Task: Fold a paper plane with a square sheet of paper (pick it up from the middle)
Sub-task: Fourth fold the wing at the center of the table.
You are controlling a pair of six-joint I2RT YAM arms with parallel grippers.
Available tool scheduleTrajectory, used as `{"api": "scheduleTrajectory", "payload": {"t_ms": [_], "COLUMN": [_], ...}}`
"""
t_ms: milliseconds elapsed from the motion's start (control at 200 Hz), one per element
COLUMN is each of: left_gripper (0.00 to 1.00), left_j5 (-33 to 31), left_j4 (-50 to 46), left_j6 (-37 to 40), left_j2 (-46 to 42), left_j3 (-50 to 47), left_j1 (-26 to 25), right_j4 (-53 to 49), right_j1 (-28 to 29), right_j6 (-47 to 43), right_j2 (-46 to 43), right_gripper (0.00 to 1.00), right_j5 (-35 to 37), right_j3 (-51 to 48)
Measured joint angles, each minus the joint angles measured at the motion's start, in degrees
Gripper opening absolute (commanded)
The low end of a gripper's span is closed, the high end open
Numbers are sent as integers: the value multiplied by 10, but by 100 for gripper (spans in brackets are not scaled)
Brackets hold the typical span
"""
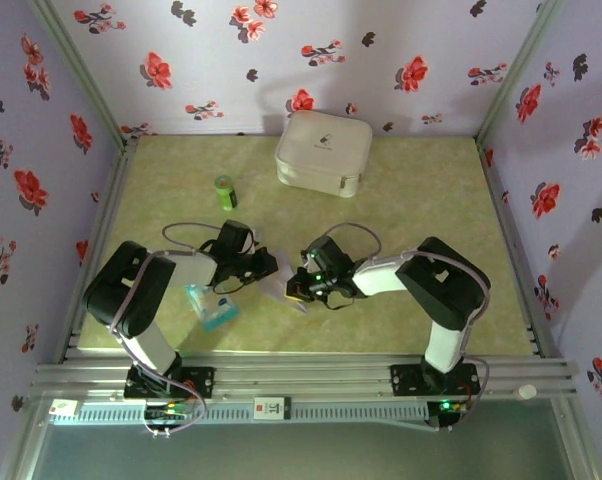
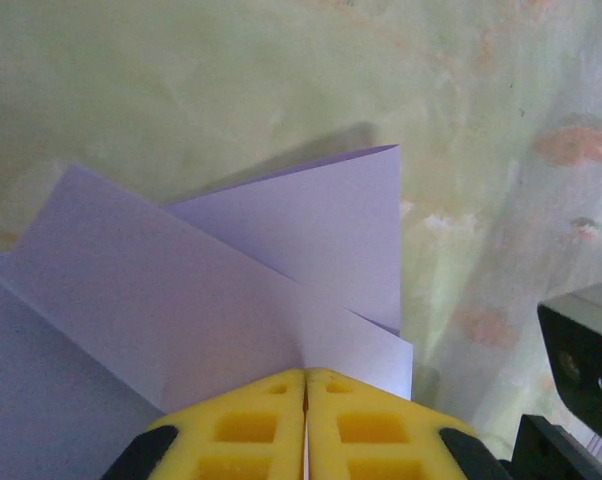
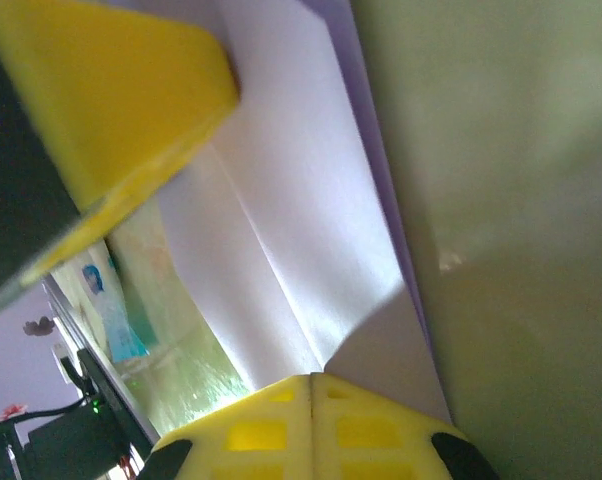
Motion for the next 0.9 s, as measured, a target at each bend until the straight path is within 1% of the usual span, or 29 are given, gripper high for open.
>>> {"api": "scheduleTrajectory", "payload": {"t_ms": [255,550,725,900], "left_gripper": [8,8,8,8], "left_j5": [0,2,2,1], "left_j4": [5,11,21,26], "left_j6": [-2,-4,-8,-9], "left_j2": [0,-1,-2,-5], "left_j3": [-3,-7,-12,-16], "left_j1": [0,1,1,2], "right_j4": [23,12,-23,-86], "right_j1": [9,14,17,18], "right_j6": [12,14,9,3], "right_j2": [-44,-83,-104,-146], "right_gripper": [1,2,2,2], "right_j5": [-1,-1,-3,5], "right_j3": [-61,-99,-106,-106]}}
